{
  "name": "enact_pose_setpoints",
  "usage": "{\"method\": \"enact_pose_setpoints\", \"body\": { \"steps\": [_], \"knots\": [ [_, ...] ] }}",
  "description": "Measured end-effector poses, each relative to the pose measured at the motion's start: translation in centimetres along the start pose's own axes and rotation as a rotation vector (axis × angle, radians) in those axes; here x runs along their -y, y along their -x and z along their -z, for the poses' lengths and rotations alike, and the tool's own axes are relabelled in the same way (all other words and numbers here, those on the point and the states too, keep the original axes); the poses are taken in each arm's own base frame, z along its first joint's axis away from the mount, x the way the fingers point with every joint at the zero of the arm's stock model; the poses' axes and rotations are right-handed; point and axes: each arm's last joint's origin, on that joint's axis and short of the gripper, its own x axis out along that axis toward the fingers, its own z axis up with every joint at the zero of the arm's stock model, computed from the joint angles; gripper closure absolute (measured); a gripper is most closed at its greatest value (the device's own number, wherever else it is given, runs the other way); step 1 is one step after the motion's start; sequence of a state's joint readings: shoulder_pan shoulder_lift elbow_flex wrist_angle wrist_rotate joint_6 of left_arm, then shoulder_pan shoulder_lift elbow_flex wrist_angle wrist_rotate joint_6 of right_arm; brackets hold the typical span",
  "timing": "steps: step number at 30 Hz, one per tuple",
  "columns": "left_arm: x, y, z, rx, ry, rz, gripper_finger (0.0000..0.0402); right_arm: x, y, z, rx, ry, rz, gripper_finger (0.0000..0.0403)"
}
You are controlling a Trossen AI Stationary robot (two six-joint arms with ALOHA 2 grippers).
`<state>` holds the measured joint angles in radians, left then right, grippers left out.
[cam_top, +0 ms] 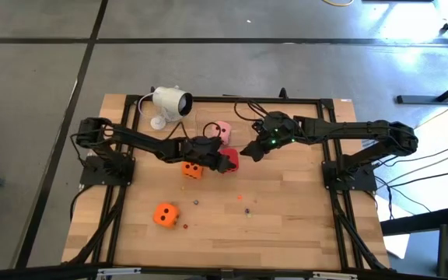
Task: Pick & Place Dice
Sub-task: Put the large red die into the transparent bin
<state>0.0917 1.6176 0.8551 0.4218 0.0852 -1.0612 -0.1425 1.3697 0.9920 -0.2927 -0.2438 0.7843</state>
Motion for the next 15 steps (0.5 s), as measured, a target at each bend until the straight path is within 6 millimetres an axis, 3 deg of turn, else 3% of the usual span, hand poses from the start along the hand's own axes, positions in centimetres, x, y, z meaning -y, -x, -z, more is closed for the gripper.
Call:
{"method": "enact_pose_setpoints", "body": {
  "steps": [15],
  "knots": [
    [-1.7, 0.7, -0.4, -0.039, -0.044, -0.165, 0.0400, 0.7, 0.0, 0.6, -0.055, -0.037, 0.078, 0.0222]
  ]
}}
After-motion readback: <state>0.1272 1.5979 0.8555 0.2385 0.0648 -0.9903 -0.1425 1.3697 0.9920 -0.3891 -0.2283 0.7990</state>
